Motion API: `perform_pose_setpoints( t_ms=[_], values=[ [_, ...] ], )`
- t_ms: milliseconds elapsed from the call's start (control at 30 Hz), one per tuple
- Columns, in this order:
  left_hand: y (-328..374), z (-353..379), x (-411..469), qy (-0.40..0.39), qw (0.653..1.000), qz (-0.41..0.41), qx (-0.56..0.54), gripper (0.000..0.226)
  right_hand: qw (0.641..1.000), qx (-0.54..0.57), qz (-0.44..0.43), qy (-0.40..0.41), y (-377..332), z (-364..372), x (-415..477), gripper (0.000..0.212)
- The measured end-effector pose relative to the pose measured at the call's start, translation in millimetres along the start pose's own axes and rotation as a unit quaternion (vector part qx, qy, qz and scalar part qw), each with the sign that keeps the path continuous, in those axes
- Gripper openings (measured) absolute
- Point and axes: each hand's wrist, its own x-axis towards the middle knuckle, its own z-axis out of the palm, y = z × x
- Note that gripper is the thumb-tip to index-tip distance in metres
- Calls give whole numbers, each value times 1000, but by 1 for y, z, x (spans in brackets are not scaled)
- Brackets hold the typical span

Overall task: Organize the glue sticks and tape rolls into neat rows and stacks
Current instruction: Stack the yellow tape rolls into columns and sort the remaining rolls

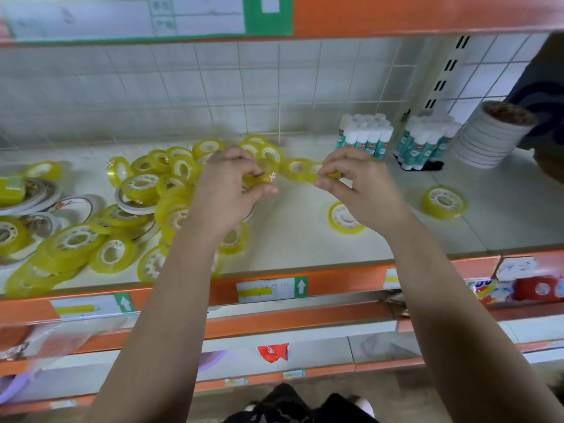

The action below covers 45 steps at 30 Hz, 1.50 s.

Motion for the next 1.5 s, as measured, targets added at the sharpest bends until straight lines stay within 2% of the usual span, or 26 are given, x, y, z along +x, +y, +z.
perform_pose_setpoints(
  t_ms=[200,367,533,700,967,1233,1500],
  values=[
    [53,36,12,-1,998,22,-53,38,1000,-28,1,13,25,-47,-20,19],
    [99,77,23,-3,996,27,-84,29,996,-57,23,64,56,-98,-41,19],
    [140,113,33,16,993,22,-112,37,992,-85,33,90,91,-149,-64,14],
    [169,144,35,19,994,27,-101,40,991,-81,62,82,123,-180,-86,12],
    [186,167,26,31,997,2,-74,38,998,-43,32,41,146,-179,-97,13],
    [180,163,14,37,998,-31,-39,35,999,-31,-7,-19,147,-163,-85,24],
    [175,159,9,45,997,-45,-31,36,996,-49,-18,-68,146,-155,-84,25]
  ],
)
